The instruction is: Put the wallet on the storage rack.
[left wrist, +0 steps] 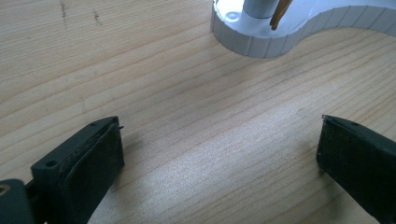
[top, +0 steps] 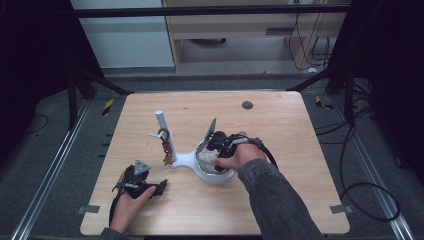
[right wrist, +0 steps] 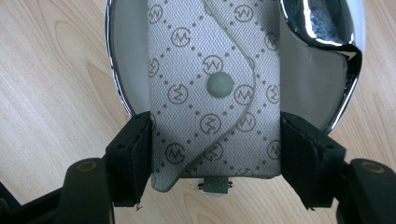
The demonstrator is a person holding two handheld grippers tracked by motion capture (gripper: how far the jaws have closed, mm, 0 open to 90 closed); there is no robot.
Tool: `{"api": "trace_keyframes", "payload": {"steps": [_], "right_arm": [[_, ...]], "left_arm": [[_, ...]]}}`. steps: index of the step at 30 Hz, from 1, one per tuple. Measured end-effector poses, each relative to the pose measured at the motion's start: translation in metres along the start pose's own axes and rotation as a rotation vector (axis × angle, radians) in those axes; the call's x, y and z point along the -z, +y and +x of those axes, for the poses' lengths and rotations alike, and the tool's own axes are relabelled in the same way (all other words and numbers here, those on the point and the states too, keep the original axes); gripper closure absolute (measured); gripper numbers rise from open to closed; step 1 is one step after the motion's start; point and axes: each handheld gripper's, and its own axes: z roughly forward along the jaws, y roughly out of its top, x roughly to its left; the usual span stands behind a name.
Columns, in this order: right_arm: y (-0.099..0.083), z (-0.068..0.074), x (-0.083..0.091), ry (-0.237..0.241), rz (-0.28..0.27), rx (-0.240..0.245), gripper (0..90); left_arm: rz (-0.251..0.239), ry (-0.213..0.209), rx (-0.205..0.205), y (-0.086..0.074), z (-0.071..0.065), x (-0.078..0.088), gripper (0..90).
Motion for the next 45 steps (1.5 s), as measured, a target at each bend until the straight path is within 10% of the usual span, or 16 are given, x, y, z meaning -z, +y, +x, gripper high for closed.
{"api": "trace_keyframes", "payload": {"steps": [14, 45], "right_arm": [[0.004, 0.003, -0.008, 0.015, 0.005, 0.002, 29.7], [-0.021, 0.007, 0.029, 0.043, -0.196, -0.066, 28.6]], "left_arm": [[0.001, 0.001, -0.002, 0.0, 0.0, 0.0, 0.0], [0.003, -0.003, -0.004, 0.0, 0.0, 0.0, 0.0]]}}
